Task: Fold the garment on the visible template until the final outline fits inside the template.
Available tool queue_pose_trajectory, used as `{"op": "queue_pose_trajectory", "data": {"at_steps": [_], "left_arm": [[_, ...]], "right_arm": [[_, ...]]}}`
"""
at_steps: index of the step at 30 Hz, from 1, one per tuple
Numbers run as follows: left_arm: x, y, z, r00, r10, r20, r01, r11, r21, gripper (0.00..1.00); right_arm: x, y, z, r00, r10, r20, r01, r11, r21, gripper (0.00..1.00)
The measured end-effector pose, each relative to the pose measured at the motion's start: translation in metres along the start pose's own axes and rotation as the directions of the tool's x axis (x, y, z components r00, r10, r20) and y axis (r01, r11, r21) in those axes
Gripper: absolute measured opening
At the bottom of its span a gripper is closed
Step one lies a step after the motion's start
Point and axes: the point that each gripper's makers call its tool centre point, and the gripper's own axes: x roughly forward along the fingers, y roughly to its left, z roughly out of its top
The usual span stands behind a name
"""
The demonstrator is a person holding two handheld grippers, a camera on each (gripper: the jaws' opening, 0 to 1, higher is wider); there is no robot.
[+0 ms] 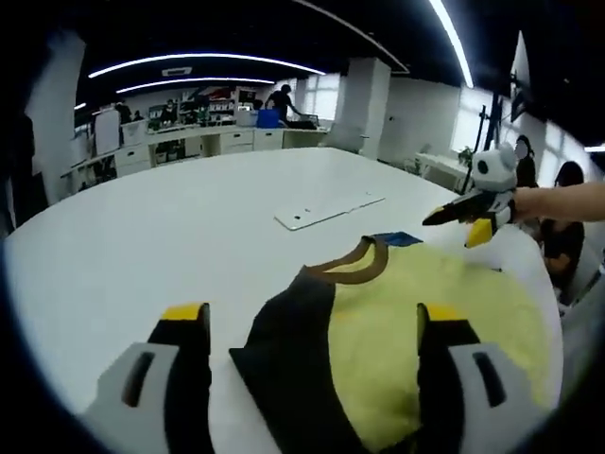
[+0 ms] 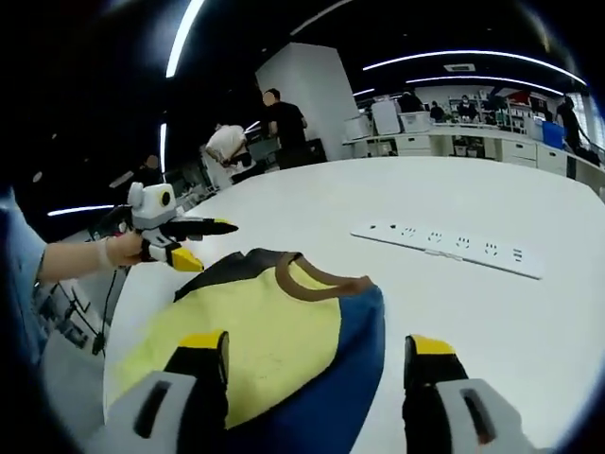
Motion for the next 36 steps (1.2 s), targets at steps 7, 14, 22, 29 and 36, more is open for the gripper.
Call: {"op": "queue_pose_trajectory", "data": {"at_steps": [7, 14, 22, 29, 36], "left_arm": [[-0.016, -0.019, 0.007, 0.999, -0.045, 0.008, 0.044, 0.999, 0.022, 0.99], [-0.033, -0.032, 0.018, 0.998, -0.058, 0.025, 0.057, 0.998, 0.038, 0.99], [-0.057, -0.051, 0.025, 0.997, -0.065, 0.044, 0.063, 0.997, 0.043, 0.97], [-0.078, -0.060, 0.024, 0.996, -0.060, 0.062, 0.058, 0.998, 0.039, 0.95], [-0.099, -0.064, 0.018, 0.997, -0.048, 0.061, 0.046, 0.998, 0.037, 0.94]], "right_arm": [[-0.020, 0.007, -0.009, 0.999, -0.021, -0.028, 0.020, 1.000, -0.021, 0.87], [-0.036, 0.021, -0.013, 0.999, -0.024, -0.040, 0.022, 0.999, -0.034, 0.87], [-0.057, 0.032, -0.016, 0.999, -0.043, -0.029, 0.042, 0.999, -0.023, 0.84], [-0.080, 0.045, -0.029, 0.998, -0.057, -0.025, 0.057, 0.998, -0.011, 0.83], [-0.100, 0.046, -0.042, 0.995, -0.094, -0.022, 0.094, 0.995, 0.010, 0.81]]}}
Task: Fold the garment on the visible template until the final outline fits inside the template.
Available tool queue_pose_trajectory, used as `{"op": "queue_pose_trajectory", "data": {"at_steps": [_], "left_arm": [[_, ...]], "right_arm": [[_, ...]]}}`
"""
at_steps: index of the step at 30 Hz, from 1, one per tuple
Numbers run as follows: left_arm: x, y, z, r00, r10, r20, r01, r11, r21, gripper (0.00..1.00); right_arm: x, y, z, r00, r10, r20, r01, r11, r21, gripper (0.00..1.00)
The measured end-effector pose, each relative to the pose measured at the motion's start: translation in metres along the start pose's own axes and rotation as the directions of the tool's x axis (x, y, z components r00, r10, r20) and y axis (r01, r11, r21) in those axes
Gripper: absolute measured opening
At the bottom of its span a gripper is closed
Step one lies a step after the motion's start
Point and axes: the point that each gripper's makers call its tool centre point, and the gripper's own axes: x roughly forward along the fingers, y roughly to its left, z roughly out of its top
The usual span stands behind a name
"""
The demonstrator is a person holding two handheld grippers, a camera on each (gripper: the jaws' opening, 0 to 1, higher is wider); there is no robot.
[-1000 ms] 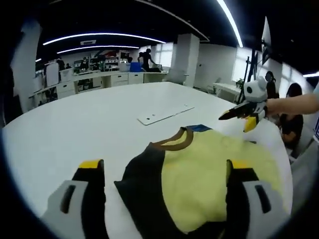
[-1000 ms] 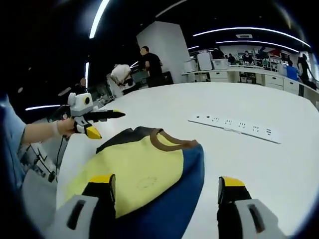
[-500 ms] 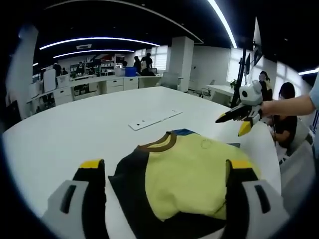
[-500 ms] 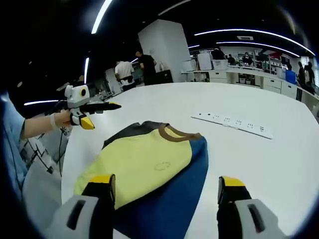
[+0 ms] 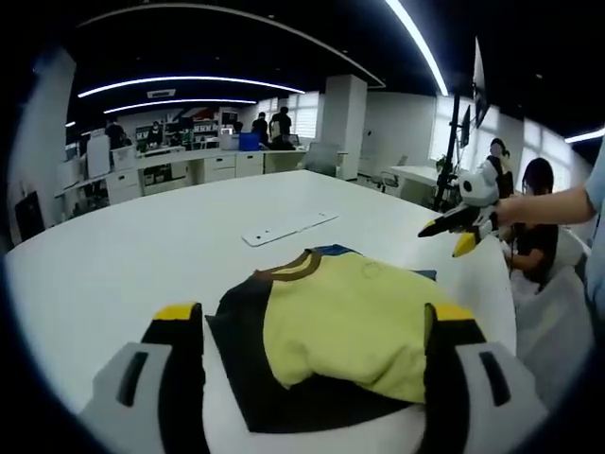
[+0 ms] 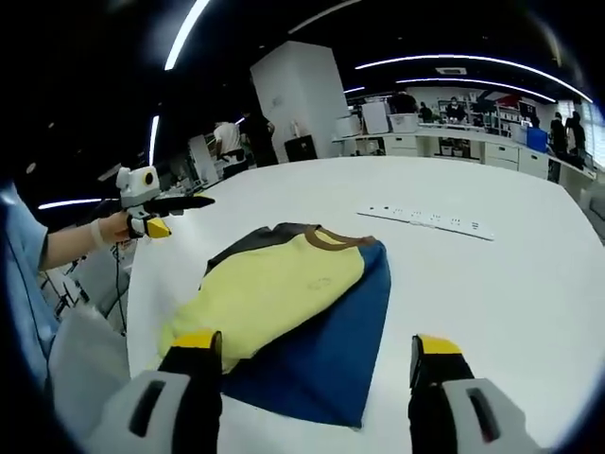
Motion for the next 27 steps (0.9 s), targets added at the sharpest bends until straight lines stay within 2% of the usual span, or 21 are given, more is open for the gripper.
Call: {"op": "queue_pose_trajectory", "data": {"at_steps": [5, 8, 11, 17, 24, 27], "left_arm": [[-0.013, -0.005, -0.008, 1.000, -0.001, -0.013, 0.001, 1.000, -0.001, 0.93], [-0.021, -0.006, -0.007, 1.000, 0.009, -0.005, -0.009, 1.000, -0.012, 0.92], [-0.027, -0.011, -0.005, 1.000, 0.010, 0.006, -0.010, 1.000, -0.009, 0.91], [-0.035, -0.018, -0.011, 1.000, 0.009, 0.008, -0.009, 1.000, -0.014, 0.91], [-0.040, -0.027, -0.021, 1.000, 0.003, 0.004, -0.003, 0.999, -0.033, 0.90], [-0.040, -0.029, -0.023, 1.000, 0.000, 0.003, 0.000, 0.999, -0.043, 0.90]], "right_arm": [[-0.007, -0.002, -0.007, 1.000, -0.015, 0.005, 0.014, 1.000, 0.016, 0.81], [-0.009, 0.000, -0.009, 1.000, -0.014, 0.005, 0.014, 1.000, 0.020, 0.79], [-0.010, 0.010, -0.013, 1.000, -0.009, 0.005, 0.009, 1.000, 0.009, 0.76], [-0.009, 0.031, -0.023, 1.000, 0.010, -0.011, -0.010, 0.999, -0.031, 0.74], [-0.005, 0.052, -0.042, 0.998, 0.050, -0.038, -0.051, 0.998, -0.043, 0.57], [-0.001, 0.057, -0.053, 0.996, 0.051, -0.069, -0.055, 0.997, -0.061, 0.55]]}}
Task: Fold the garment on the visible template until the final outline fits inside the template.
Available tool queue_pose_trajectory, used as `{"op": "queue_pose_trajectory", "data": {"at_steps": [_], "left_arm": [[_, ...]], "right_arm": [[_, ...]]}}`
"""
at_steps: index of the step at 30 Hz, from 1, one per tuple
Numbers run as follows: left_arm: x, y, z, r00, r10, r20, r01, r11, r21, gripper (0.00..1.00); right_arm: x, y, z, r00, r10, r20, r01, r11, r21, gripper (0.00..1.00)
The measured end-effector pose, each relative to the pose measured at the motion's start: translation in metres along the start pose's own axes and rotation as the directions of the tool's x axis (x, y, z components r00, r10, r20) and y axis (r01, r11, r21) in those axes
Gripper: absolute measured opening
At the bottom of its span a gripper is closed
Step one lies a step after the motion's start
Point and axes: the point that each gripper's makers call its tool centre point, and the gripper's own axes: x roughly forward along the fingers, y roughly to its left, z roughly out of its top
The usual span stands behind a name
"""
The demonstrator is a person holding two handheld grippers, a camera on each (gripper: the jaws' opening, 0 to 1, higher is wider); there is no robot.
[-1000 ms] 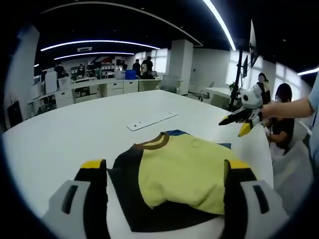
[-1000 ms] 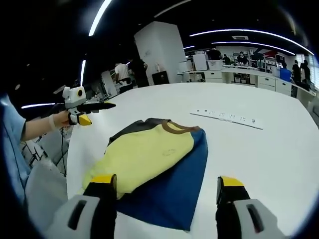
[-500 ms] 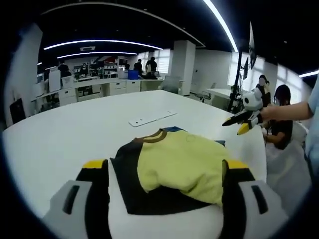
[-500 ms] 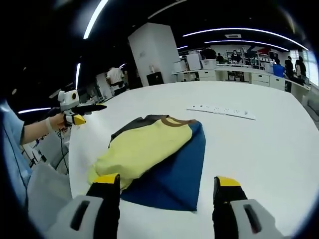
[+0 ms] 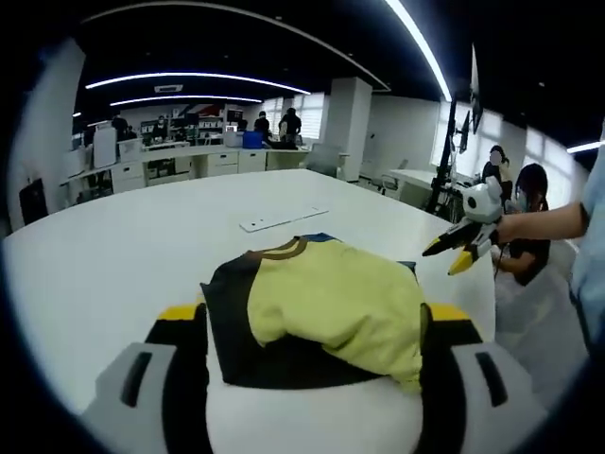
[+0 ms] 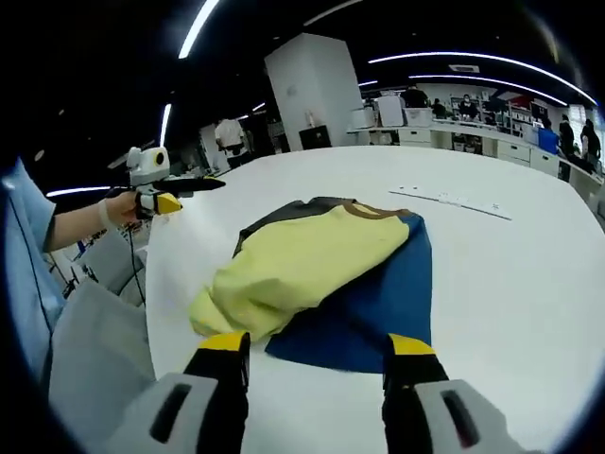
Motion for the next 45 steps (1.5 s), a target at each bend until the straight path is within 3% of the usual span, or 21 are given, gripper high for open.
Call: {"op": "queue_pose_trajectory", "data": {"at_steps": [3, 7, 9, 18, 25, 34, 37, 45], "left_arm": [[-0.002, -0.002, -0.002, 1.000, 0.000, 0.002, 0.000, 1.000, -0.010, 0.90], [-0.004, -0.003, -0.005, 1.000, 0.001, 0.004, -0.001, 1.000, -0.023, 0.89], [-0.004, -0.003, -0.006, 1.000, 0.001, 0.002, -0.001, 1.000, -0.028, 0.89], [-0.005, -0.008, -0.011, 1.000, -0.005, -0.009, 0.005, 0.999, -0.043, 0.89], [-0.003, -0.014, -0.015, 1.000, -0.014, -0.010, 0.013, 0.998, -0.061, 0.88], [-0.004, -0.015, -0.019, 1.000, -0.018, -0.014, 0.017, 0.997, -0.077, 0.87], [-0.004, -0.015, -0.019, 1.000, -0.016, -0.010, 0.016, 0.996, -0.085, 0.87], [-0.006, -0.015, -0.022, 1.000, -0.012, -0.009, 0.011, 0.995, -0.098, 0.86]], "right_arm": [[0.003, -0.007, -0.008, 1.000, -0.025, -0.014, 0.025, 1.000, 0.005, 0.53], [0.008, -0.006, -0.015, 0.999, -0.013, -0.033, 0.013, 1.000, 0.017, 0.36], [0.014, -0.002, -0.018, 0.999, -0.007, -0.047, 0.008, 1.000, 0.022, 0.34], [0.040, 0.037, -0.026, 0.991, 0.055, -0.119, -0.070, 0.990, -0.122, 0.24], [0.051, 0.049, -0.029, 0.987, 0.065, -0.147, -0.094, 0.976, -0.196, 0.18], [0.063, 0.049, -0.031, 0.985, 0.057, -0.165, -0.094, 0.969, -0.229, 0.10], [0.064, 0.044, -0.038, 0.980, 0.025, -0.197, -0.081, 0.956, -0.281, 0.06], [0.062, 0.038, -0.034, 0.983, 0.012, -0.182, -0.061, 0.963, -0.264, 0.00]]}}
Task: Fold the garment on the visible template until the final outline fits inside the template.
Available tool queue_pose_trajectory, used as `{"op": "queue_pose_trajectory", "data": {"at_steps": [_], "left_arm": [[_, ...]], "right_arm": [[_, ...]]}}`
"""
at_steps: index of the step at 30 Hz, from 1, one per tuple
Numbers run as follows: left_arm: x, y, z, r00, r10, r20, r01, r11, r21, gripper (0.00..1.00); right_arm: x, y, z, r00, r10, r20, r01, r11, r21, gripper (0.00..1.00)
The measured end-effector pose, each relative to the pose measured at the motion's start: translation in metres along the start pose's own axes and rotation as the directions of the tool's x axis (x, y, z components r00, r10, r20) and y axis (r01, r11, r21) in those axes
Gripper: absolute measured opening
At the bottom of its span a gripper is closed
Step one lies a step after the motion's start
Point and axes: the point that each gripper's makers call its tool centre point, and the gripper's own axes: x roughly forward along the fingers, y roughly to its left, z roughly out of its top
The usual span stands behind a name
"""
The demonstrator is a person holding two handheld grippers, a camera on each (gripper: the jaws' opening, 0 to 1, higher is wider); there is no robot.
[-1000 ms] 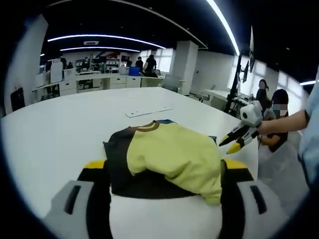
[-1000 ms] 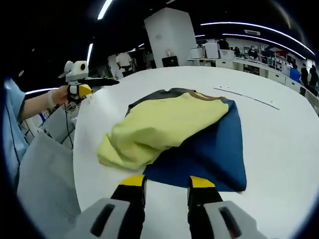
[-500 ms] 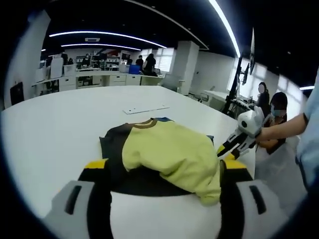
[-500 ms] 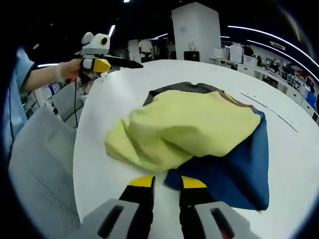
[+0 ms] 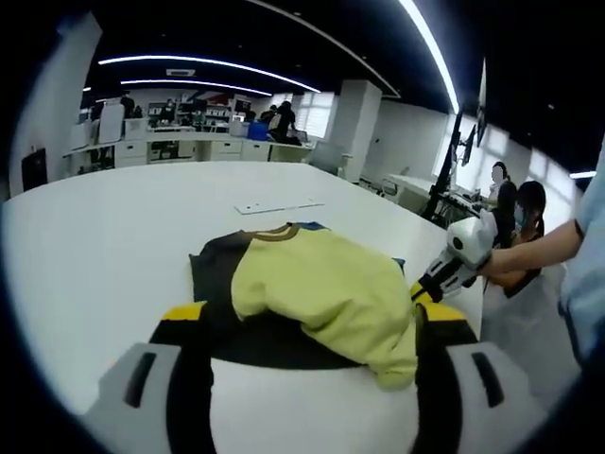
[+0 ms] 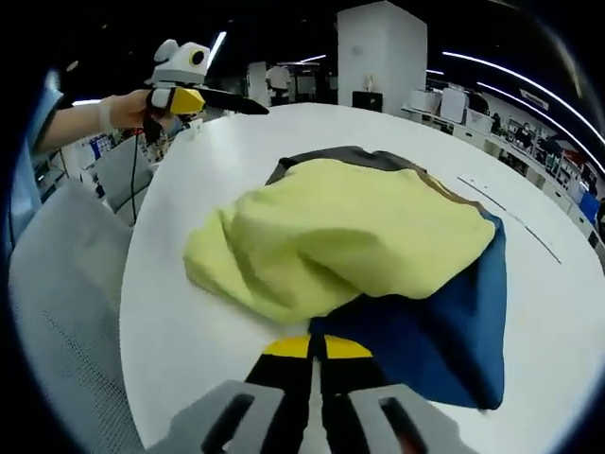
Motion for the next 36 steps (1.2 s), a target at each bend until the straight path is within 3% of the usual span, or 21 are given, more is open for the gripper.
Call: {"op": "queue_pose_trajectory", "data": {"at_steps": [10, 27, 36], "left_arm": [[0.000, -0.005, -0.005, 1.000, -0.005, 0.001, 0.005, 1.000, -0.015, 0.85], [0.003, -0.006, -0.012, 1.000, -0.013, -0.006, 0.013, 1.000, -0.027, 0.84], [0.007, -0.008, -0.015, 1.000, -0.018, -0.015, 0.017, 0.999, -0.030, 0.84]], "right_arm": [[-0.034, -0.007, -0.007, 1.000, -0.006, -0.001, 0.006, 1.000, 0.000, 0.00], [-0.119, -0.059, -0.077, 0.986, -0.142, -0.087, 0.150, 0.984, 0.093, 0.00], [-0.152, -0.087, -0.102, 0.976, -0.187, -0.114, 0.204, 0.966, 0.162, 0.00]]}}
